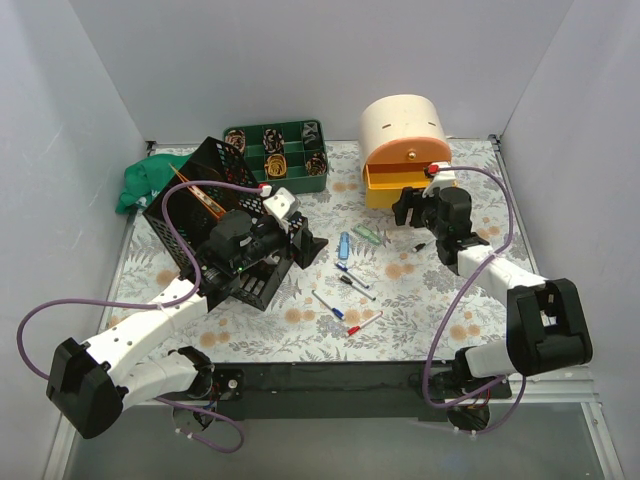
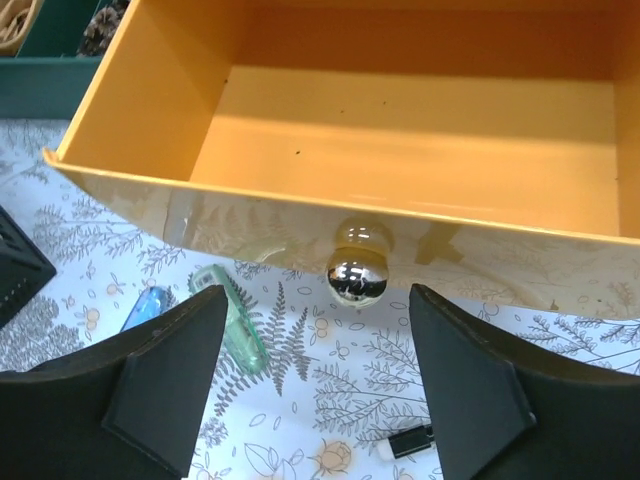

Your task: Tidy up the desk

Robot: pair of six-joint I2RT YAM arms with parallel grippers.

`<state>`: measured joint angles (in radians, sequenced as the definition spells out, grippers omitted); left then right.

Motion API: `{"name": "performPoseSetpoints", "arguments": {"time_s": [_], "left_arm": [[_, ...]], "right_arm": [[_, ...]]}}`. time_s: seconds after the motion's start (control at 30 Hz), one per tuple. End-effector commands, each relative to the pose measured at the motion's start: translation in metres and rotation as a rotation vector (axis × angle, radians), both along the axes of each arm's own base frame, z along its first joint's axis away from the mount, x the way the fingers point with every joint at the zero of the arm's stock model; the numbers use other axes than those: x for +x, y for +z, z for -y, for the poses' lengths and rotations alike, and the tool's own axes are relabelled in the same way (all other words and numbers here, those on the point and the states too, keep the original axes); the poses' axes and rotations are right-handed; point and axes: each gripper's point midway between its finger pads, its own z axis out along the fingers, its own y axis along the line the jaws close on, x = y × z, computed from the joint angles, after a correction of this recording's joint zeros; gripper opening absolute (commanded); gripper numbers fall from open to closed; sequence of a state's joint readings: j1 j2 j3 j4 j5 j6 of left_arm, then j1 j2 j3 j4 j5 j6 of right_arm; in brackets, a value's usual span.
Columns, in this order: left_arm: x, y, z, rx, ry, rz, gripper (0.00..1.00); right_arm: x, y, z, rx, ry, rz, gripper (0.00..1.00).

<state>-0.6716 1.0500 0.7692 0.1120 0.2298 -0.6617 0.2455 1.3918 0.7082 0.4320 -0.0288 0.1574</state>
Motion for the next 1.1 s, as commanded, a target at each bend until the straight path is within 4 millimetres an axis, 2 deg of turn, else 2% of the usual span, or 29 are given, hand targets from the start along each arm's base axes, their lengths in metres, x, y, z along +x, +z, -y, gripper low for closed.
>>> {"name": "performPoseSetpoints", "arguments": {"time_s": [0.0, 0.03, 0.1, 0.13, 0.17, 0.33, 0.37, 0.4, 0.43, 0.47, 0.5, 0.57, 0.63, 0.7, 0.83, 0.93, 1.03, 1.07], "left_arm": [[-0.004, 0.027, -0.001, -0.032, -0.006, 0.053, 0.98], [-0.005, 0.028, -0.001, -0.033, -0.007, 0.054, 0.98], [-0.004, 0.027, -0.001, -0.032, -0.009, 0.052, 0.98], [-0.005, 0.025, 0.001, -0.031, -0.015, 0.046, 0.98], [-0.004, 0.025, 0.000, -0.030, -0.013, 0.047, 0.98], [-0.004, 0.023, 0.002, -0.029, -0.016, 0.038, 0.98], [-0.004, 0.020, 0.003, -0.027, -0.019, 0.032, 0.98], [-0.003, 0.019, 0.003, -0.025, -0.019, 0.027, 0.98], [-0.003, 0.018, 0.004, -0.024, -0.019, 0.026, 0.98], [-0.003, 0.017, 0.004, -0.023, -0.019, 0.022, 0.98], [-0.003, 0.017, 0.004, -0.022, -0.020, 0.021, 0.98], [-0.002, 0.015, 0.005, -0.021, -0.020, 0.017, 0.98], [-0.003, 0.014, 0.006, -0.023, -0.027, 0.011, 0.98], [-0.004, 0.011, 0.009, -0.025, -0.040, -0.005, 0.98], [-0.009, 0.008, 0.016, -0.042, -0.085, -0.036, 0.98], [-0.008, 0.004, 0.019, -0.038, -0.091, -0.055, 0.98], [-0.007, 0.002, 0.018, -0.027, -0.083, -0.051, 0.98], [-0.007, 0.002, 0.017, -0.026, -0.079, -0.049, 0.98]], "right_arm": [[-0.009, 0.024, -0.006, -0.040, 0.079, 0.078, 0.85], [-0.012, 0.031, -0.006, -0.069, 0.096, 0.110, 0.85], [-0.020, 0.029, -0.002, -0.103, 0.108, 0.107, 0.96], [-0.023, 0.036, 0.001, -0.128, 0.113, 0.130, 0.98], [-0.028, 0.027, 0.005, -0.177, 0.128, 0.101, 0.98], [-0.048, 0.026, 0.017, -0.307, 0.269, 0.086, 0.98], [-0.057, 0.027, 0.008, -0.358, 0.391, 0.126, 0.98], [-0.070, 0.019, 0.006, -0.365, 0.461, 0.099, 0.98], [-0.078, 0.023, 0.006, -0.382, 0.520, 0.121, 0.98], [-0.091, 0.023, -0.005, -0.374, 0.621, 0.135, 0.98], [-0.102, 0.016, -0.007, -0.411, 0.700, 0.129, 0.98], [-0.122, 0.021, -0.021, -0.393, 0.847, 0.163, 0.98], [-0.136, 0.015, -0.025, -0.402, 0.935, 0.162, 0.98], [-0.139, 0.015, -0.029, -0.403, 0.970, 0.164, 0.98], [-0.145, -0.002, -0.043, -0.425, 1.013, 0.087, 0.98], [-0.139, -0.008, -0.051, -0.431, 0.989, 0.044, 0.98], [-0.126, -0.010, -0.059, -0.493, 0.954, 0.041, 0.98], [-0.116, -0.009, -0.059, -0.518, 0.908, 0.044, 0.98]]}}
